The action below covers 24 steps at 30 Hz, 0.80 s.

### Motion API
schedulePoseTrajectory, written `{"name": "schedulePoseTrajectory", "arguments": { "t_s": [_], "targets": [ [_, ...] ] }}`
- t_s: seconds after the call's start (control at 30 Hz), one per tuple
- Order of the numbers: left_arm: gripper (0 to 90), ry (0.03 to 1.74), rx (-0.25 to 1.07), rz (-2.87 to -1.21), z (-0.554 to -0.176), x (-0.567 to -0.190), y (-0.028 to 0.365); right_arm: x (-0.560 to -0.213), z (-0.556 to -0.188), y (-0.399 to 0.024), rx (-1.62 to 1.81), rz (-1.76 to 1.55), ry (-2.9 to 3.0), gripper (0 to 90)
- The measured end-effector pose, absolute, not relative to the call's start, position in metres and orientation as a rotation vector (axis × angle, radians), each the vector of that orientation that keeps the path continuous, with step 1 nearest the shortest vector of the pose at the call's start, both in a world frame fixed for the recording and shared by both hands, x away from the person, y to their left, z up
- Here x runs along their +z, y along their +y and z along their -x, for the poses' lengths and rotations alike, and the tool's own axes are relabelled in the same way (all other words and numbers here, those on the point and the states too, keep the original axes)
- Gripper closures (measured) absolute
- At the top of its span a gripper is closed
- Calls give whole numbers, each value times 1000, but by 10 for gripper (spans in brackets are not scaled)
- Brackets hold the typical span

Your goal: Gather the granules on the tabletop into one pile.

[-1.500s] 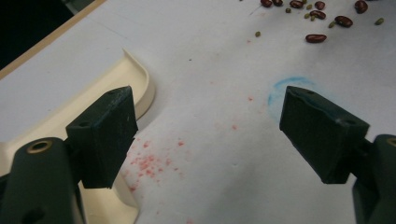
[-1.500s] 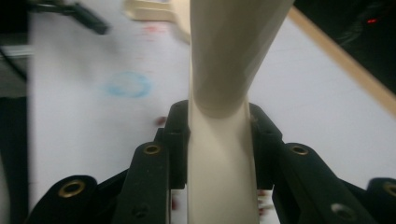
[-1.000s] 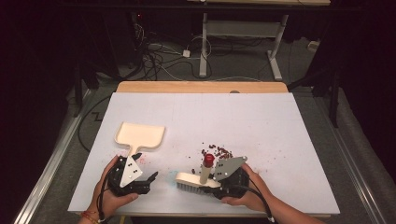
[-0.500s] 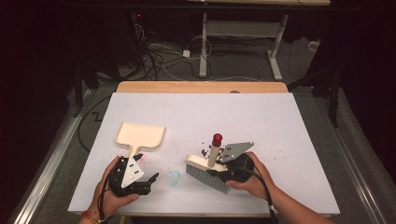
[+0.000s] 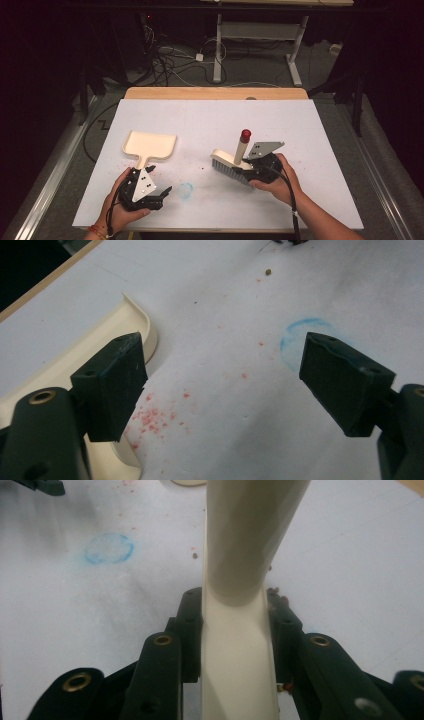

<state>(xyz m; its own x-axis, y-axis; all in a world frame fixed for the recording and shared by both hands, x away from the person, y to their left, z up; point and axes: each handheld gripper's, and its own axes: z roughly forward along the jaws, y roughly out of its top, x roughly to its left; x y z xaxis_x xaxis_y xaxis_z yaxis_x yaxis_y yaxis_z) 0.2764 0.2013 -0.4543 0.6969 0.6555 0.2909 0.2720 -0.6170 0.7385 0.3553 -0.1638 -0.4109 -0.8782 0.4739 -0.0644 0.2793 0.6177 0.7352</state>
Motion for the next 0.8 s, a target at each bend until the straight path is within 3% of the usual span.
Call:
{"name": "schedulePoseTrajectory", "arguments": {
  "t_s": [0.27, 0.5, 0.8],
  "targets": [
    [182, 717, 745, -2191, -276, -451, 205, -404, -351, -136, 1247, -678, 2594, 677],
    [182, 712, 739, -2196, -275, -451, 205, -421, -356, -101, 1216, -774, 2620, 677],
    [182, 706, 735, -2201, -274, -451, 204, -426, -378, -129, 1192, -998, 2533, 675]
  ]
}}
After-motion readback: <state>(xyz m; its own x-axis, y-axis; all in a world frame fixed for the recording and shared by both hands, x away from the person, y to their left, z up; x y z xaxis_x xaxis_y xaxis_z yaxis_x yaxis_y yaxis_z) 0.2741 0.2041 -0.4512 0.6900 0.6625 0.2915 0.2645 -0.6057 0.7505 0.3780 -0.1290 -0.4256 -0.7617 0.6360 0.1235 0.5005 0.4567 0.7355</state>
